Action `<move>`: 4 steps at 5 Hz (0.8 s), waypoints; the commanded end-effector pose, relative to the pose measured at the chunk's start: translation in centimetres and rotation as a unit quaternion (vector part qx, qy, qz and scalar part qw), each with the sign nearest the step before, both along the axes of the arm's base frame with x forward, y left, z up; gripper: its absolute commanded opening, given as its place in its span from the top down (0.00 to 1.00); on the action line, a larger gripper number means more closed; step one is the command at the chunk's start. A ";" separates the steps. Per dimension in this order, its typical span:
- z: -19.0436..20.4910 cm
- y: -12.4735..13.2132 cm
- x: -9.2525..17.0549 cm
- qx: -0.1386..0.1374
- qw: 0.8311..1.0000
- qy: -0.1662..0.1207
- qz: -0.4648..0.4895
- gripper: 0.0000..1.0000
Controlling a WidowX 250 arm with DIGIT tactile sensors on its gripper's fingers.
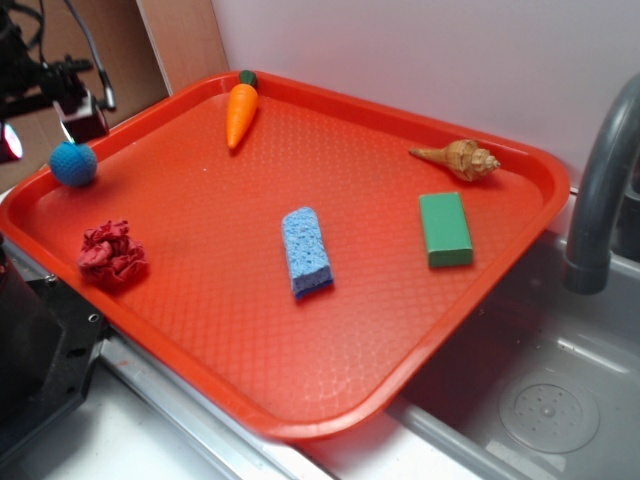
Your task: Grab the blue ball.
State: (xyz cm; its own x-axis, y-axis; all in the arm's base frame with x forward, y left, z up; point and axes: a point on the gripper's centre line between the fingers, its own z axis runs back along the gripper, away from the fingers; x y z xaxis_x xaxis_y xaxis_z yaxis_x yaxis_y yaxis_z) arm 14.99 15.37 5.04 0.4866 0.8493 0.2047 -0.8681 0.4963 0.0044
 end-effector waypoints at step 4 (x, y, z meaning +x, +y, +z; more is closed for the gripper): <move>2.8 -0.1 -0.9 0.014 0.994 0.024 -0.103 1.00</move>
